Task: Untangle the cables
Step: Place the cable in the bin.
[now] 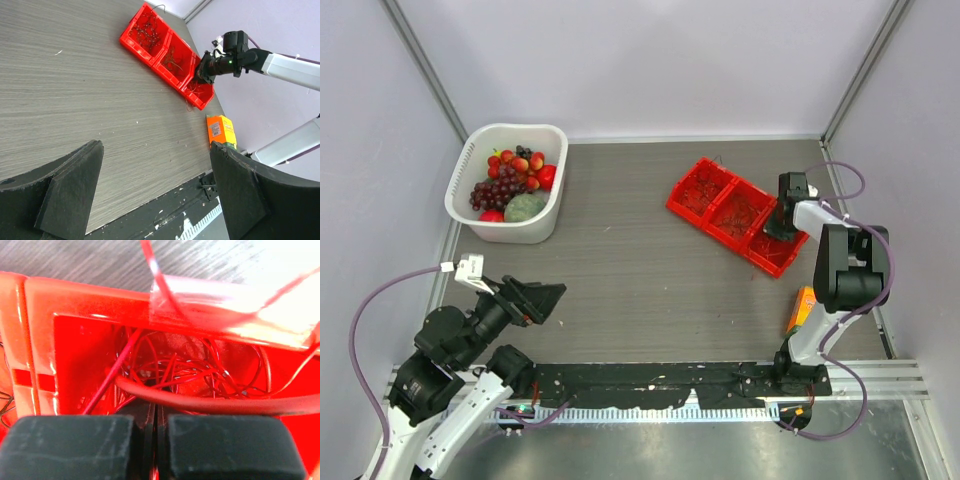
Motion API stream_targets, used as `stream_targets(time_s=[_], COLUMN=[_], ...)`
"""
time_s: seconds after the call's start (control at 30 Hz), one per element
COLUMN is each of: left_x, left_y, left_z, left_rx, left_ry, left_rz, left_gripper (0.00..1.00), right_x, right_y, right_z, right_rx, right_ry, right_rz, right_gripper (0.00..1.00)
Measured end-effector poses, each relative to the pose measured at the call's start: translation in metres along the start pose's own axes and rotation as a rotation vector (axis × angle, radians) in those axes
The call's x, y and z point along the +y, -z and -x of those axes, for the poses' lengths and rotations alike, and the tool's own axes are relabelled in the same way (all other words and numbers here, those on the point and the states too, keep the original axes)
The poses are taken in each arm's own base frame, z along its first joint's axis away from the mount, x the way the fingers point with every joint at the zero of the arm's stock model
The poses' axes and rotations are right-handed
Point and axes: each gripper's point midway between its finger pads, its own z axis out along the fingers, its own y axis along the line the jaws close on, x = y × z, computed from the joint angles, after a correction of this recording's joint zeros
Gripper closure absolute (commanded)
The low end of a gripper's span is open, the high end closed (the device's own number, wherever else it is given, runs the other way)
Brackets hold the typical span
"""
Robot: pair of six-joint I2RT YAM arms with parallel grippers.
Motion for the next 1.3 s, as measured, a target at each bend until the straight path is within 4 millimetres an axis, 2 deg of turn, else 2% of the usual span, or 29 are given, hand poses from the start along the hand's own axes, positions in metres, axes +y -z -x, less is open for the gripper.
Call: stream_targets(time_s=[0.1,0.17,0.2,0.33,0.4,0.53,0.63,0.7,0.77,0.9,1.0,1.17,1.3], left_x=[0.0,-0.001,-0.001,-0.002,-0.003,-0.006,-0.007,-0.007,-0.007,-0.008,-0.011,-0.012,-0.012], left_y=[0.0,0.0,0.0,0.0,0.0,-0.003,-0.005,-0.007,-0.01,-0.014,-0.016,-0.016,-0.016], left_z=[0.0,-0.001,-0.001,-0.002,-0.001,-0.001,-0.005,-0.007,-0.01,-0.013,-0.014,-0.014,-0.014], left_rx=[0.001,0.003,0.004,0.01,0.008,0.009,0.021,0.034,0.044,0.067,0.073,0.075,0.077], left_ry=[0.0,0.0,0.0,0.0,0.0,0.001,0.002,0.003,0.003,0.004,0.007,0.008,0.013], left_rz=[-0.002,-0.003,-0.005,-0.012,-0.018,-0.033,-0.042,-0.043,-0.045,-0.049,-0.059,-0.064,-0.065], left_gripper=[0.09,0.08,0.08,0.08,0.08,0.08,0.08,0.08,0.08,0.08,0.08,0.07,0.07], right_x=[0.006,0.006,0.004,-0.005,-0.007,-0.012,-0.011,-0.005,0.009,0.026,0.02,0.003,0.001], right_y=[-0.001,0.001,0.003,0.03,0.049,0.091,0.115,0.128,0.135,0.126,0.11,0.091,0.08], right_z=[0.004,0.003,0.003,0.004,0.012,0.024,0.024,0.011,-0.012,-0.066,-0.101,-0.122,-0.122], right_rx=[0.003,0.007,0.01,0.003,-0.033,-0.123,-0.177,-0.192,-0.177,-0.082,0.005,0.036,0.002], right_ry=[0.003,0.008,0.013,0.036,0.04,0.061,0.079,0.106,0.142,0.206,0.179,0.119,0.096], right_rz=[0.02,0.015,0.01,-0.022,-0.025,-0.034,-0.024,0.01,0.066,0.12,0.107,0.036,0.022], right_gripper=[0.91,0.77,0.65,0.46,0.43,0.42,0.42,0.42,0.42,0.49,0.5,0.51,0.64])
